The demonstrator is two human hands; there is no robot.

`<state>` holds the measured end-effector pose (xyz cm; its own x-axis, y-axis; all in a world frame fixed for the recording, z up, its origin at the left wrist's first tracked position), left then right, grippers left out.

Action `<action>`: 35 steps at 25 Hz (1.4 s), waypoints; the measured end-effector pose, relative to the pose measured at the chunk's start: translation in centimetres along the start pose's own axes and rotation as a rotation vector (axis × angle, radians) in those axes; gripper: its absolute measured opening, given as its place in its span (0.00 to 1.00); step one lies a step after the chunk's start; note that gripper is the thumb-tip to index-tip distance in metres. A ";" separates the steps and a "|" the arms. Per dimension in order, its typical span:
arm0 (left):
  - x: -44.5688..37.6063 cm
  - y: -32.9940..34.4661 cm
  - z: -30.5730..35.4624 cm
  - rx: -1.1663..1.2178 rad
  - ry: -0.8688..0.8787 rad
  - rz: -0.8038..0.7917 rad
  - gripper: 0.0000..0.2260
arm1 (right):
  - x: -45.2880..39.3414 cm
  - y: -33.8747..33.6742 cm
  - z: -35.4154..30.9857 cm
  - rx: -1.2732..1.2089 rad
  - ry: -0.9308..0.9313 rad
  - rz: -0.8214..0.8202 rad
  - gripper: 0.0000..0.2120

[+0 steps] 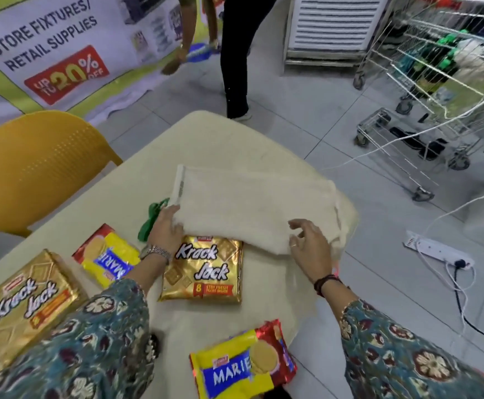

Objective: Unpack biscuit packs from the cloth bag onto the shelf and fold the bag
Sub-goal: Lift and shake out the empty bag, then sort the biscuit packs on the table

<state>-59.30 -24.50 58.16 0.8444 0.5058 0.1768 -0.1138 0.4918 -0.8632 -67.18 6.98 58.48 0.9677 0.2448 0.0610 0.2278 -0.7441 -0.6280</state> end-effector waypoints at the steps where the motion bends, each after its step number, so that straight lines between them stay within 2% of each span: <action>1: 1.9 0.0 -0.6 -0.007 0.019 0.040 0.18 | 1.7 1.2 -0.5 0.034 -0.030 -0.079 0.14; 4: 7.4 0.3 -3.2 -0.015 0.028 0.095 0.16 | 6.6 3.9 -1.4 0.078 0.008 -0.383 0.12; 6: 11.1 0.8 -4.6 -0.030 0.034 0.101 0.14 | 9.6 5.1 -1.0 0.221 0.026 -0.647 0.20; 7: 12.9 1.0 -5.5 -0.015 -0.003 0.083 0.13 | 11.0 5.5 -0.5 0.324 0.037 -0.724 0.26; 8: 14.7 1.4 -6.4 0.017 -0.056 0.046 0.12 | 12.2 5.5 0.0 0.395 0.082 -0.732 0.31; 10: 18.3 2.8 -8.3 0.128 -0.152 -0.099 0.10 | 14.3 5.1 1.2 0.431 0.228 -0.623 0.36; 12: 22.1 4.7 -9.3 0.243 -0.204 -0.297 0.09 | 16.4 4.8 1.9 0.384 0.361 -0.552 0.35; 14: 24.8 6.6 -9.4 0.350 -0.272 -0.478 0.06 | 17.9 5.0 2.4 0.268 0.473 -0.552 0.33; 17: 28.1 8.1 -7.7 0.551 -0.287 -0.687 0.03 | 19.9 5.6 2.6 0.107 0.527 -0.451 0.30; 19: 29.0 8.9 -7.3 0.657 -0.308 -0.655 0.11 | 21.0 6.2 2.2 0.022 0.540 -0.376 0.28; 22: 29.9 7.5 -8.1 0.631 -0.372 -0.455 0.19 | 22.2 6.8 -0.2 -0.050 0.516 -0.330 0.31; 25: 30.4 3.5 -9.7 0.641 -0.402 -0.327 0.20 | 22.5 7.7 -3.6 -0.144 0.476 -0.340 0.32; 32: 28.4 -7.4 -14.6 0.642 -0.361 -0.101 0.24 | 24.1 12.2 -12.3 -0.378 0.460 -0.444 0.22; 35: 26.5 -10.3 -16.0 0.664 -0.362 -0.052 0.23 | 23.2 14.1 -15.0 -0.433 0.474 -0.494 0.27</action>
<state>-27.41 -27.50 64.13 0.6457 0.6148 0.4529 -0.4662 0.7871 -0.4038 -39.85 -7.14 62.63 0.6650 0.3914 0.6361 0.5690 -0.8171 -0.0921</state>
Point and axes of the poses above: each hand's wrist, its own x-axis away from the middle knuckle, its own y-axis out of the palm, z = x × y, the point moved 3 cm from there along -x, towards the middle knuckle, and after that the axes turned 7 degrees about -x, right-handed, at the moved point
